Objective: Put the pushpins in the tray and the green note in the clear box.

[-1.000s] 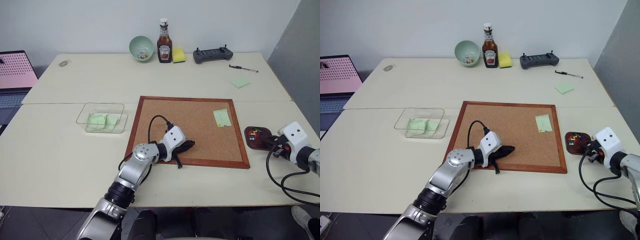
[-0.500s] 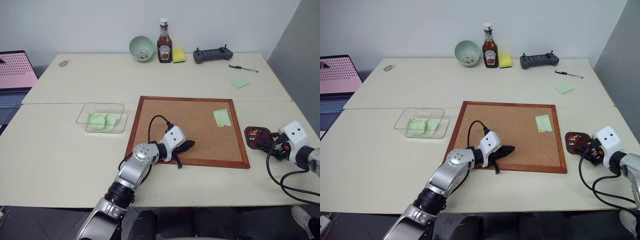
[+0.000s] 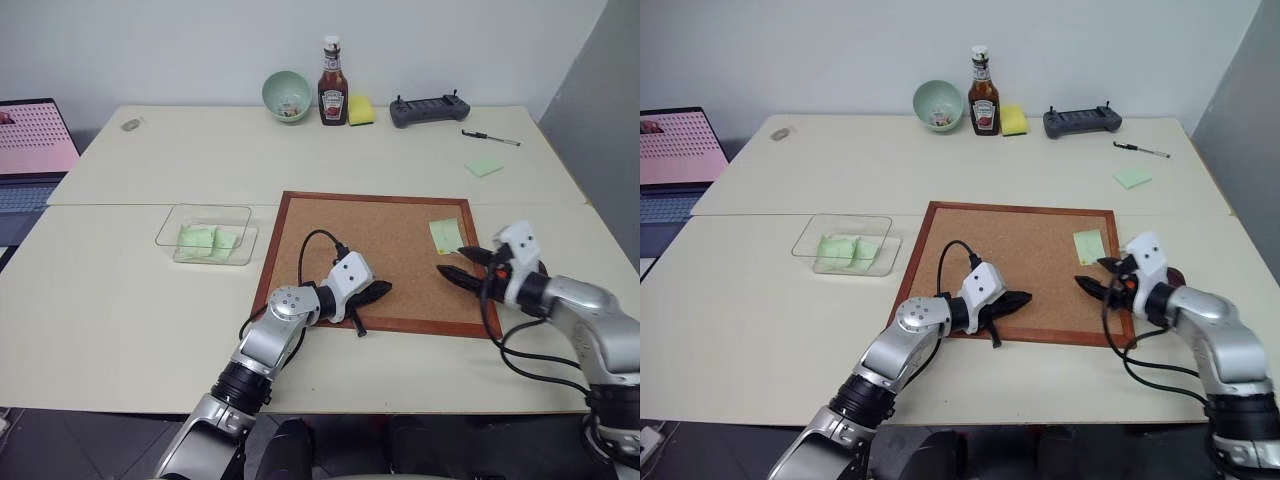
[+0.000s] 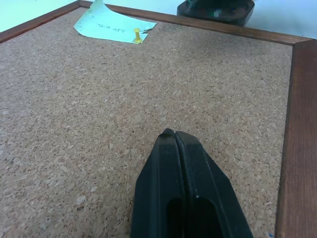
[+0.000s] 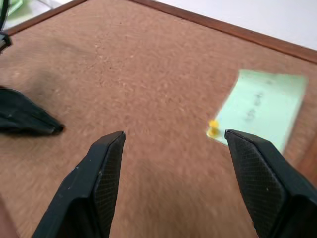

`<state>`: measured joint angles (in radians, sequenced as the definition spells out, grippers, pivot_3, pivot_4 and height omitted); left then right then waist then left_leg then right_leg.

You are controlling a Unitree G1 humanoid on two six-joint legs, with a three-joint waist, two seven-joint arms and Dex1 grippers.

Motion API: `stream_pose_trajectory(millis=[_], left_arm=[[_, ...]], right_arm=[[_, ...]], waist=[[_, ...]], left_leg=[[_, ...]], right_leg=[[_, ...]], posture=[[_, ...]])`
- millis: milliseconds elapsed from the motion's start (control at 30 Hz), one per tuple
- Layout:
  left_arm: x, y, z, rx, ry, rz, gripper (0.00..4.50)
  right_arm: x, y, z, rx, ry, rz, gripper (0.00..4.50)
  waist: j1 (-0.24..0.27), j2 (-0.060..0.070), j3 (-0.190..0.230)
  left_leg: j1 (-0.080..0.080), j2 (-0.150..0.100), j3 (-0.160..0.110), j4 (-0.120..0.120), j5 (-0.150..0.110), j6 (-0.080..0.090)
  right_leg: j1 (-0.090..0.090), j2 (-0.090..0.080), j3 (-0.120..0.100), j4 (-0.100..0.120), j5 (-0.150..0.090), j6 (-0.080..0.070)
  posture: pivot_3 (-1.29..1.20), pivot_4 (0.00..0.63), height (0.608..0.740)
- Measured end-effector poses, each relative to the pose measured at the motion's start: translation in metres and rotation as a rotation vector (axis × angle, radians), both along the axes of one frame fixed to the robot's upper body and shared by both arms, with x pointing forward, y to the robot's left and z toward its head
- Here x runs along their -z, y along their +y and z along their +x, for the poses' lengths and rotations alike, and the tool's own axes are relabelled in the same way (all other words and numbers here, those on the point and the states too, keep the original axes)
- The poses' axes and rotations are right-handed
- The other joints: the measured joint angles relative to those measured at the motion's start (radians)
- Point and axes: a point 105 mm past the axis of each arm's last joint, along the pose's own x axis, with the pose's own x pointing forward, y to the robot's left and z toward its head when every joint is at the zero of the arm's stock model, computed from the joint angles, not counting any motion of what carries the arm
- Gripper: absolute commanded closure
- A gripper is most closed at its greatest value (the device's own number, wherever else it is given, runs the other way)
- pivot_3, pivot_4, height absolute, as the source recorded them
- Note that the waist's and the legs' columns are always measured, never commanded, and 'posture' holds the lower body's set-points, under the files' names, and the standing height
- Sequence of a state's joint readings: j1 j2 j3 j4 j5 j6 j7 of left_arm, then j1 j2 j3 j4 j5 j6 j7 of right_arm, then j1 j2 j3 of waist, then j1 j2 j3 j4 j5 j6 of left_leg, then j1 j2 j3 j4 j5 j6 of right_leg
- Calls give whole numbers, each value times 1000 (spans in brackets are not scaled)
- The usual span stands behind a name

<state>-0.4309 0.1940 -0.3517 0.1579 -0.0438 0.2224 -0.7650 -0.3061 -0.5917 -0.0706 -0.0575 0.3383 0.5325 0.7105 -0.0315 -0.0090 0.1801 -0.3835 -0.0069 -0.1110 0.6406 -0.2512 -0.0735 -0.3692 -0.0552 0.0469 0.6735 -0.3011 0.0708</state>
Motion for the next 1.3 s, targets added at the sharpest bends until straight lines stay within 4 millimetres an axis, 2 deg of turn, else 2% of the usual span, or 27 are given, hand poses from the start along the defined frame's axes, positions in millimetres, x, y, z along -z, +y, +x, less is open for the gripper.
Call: stream_pose_trajectory(millis=[100,300,433,700,867,1167,1233,1300], left_arm=[[0,0,0,0,0,0,4500],[0,1,0,-6,-1,1,4500],[0,1,0,-11,-1,0,4500],[0,2,0,-13,0,0,4500],[0,2,0,-13,-1,0,4500],[0,2,0,-13,-3,-2,4500],[0,2,0,-15,-2,-2,4500],[0,2,0,-18,0,-3,4500]], right_arm=[[6,5,15,29,-29,-4,1102],[21,-2,24,62,-30,-25,1102],[24,-5,26,80,-29,-19,1736],[25,-7,28,101,-32,5,3602],[24,-5,28,97,-34,15,4469],[19,-5,25,85,-51,5,4469],[9,-2,24,63,-86,0,4469],[-11,4,20,19,-152,-8,4469]], waist=[[1,0,0],[0,0,0],[0,0,0],[-1,0,0],[0,0,0],[0,0,0],[0,0,0],[0,1,0]], left_leg=[[0,0,-1,0,0,0],[0,1,0,0,0,0],[1,1,0,0,0,0],[1,1,0,0,0,0],[1,1,0,0,0,0],[0,0,0,0,0,0],[0,0,0,0,0,0],[0,1,-1,0,0,0]], right_leg=[[0,0,-1,0,0,0],[0,0,0,1,0,0],[0,0,0,1,0,0],[0,0,0,1,0,0],[0,0,0,1,0,0],[0,0,0,1,0,0],[-1,0,0,1,0,0],[0,0,0,1,0,0]], posture=[[0,150,740],[0,150,740],[0,150,740],[0,150,740],[0,150,740],[0,150,740],[0,150,740],[0,150,740]])
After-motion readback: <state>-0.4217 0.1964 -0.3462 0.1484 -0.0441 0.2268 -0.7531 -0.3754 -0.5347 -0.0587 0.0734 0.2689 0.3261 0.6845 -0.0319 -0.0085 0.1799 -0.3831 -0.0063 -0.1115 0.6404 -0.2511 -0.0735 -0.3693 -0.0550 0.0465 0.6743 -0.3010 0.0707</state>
